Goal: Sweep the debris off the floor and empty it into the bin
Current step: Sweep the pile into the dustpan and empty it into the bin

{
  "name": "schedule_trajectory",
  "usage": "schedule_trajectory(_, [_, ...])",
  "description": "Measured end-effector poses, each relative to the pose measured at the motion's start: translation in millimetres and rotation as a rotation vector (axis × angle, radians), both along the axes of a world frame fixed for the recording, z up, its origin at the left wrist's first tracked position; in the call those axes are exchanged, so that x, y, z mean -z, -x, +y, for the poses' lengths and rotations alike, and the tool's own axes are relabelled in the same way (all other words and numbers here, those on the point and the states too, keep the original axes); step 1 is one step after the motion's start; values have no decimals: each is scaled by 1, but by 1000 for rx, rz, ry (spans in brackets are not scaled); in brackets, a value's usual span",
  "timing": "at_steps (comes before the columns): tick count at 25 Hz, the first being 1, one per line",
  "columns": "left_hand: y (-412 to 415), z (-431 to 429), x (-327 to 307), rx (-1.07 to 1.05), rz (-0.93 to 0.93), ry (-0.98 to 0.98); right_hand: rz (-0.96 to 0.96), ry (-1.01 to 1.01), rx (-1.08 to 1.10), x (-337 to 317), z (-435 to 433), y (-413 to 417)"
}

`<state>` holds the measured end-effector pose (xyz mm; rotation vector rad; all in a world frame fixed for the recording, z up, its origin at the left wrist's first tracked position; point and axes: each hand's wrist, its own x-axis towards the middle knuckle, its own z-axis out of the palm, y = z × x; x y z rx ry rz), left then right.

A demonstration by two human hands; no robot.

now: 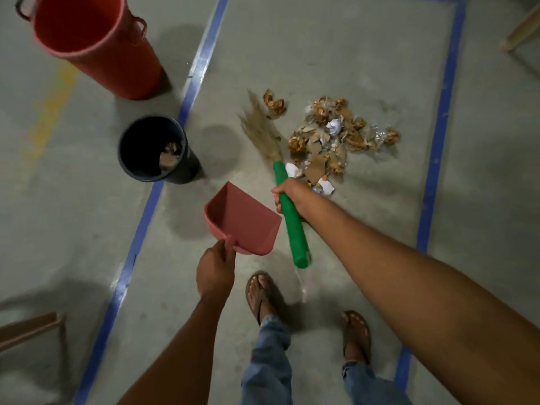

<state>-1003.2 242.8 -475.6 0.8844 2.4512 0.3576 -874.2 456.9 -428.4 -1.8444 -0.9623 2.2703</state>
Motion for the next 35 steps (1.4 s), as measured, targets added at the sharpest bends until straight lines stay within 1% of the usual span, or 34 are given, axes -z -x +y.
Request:
schedule_trajectory(2, [8,16,14,28,-34,-2,-55,-11,115,-6,-8,-5])
schedule_trajectory(3, [10,22,18,47,-46,-3,-100,-15,138,-18,-22,-17])
schedule_trajectory(6, [15,32,23,94,-100,29,-200,-26,128,-78,-80,-62])
schedule_trajectory(7, [20,35,22,112,-112,48,-194,-28,126,-100,-98,-72])
schedule_trajectory(8, [24,35,22,133,-120,59,-149,-21,132,-118,-114,-80])
schedule_trajectory(10, [31,37,18,172,-126,67,-106,-40,101,-133,-130,-79])
schedule_trajectory(11, [35,38,15,185,-126,67,-139,-88,61,-131,-129,-75])
schedule_trajectory(14, [44,45,8,199,-105,46,-301,-325,-137,-100,-105,-64])
schedule_trajectory(16, [48,50,5,180,-80,29,-400,-400,-279,-73,-84,-64])
schedule_trajectory(18, [46,48,3,169,-85,37,-477,-403,-404,-54,-80,-80])
schedule_trajectory(22, [33,19,4,181,-93,107,-533,-241,-517,-24,-115,-149])
schedule_trajectory(25, [25,-5,9,149,-103,113,-716,-206,-653,-2,-120,-202])
schedule_trajectory(27, [10,-12,5,135,-136,107,-842,-235,-653,5,-105,-224])
schedule_trajectory(29, [-8,-9,-2,114,-175,104,-892,-285,-630,4,-84,-233])
schedule_trajectory(31, [-23,1,-10,84,-213,97,-874,-350,-600,-4,-69,-234])
schedule_trajectory(35, [-41,31,-24,71,-286,42,-798,-435,-516,-51,-75,-234])
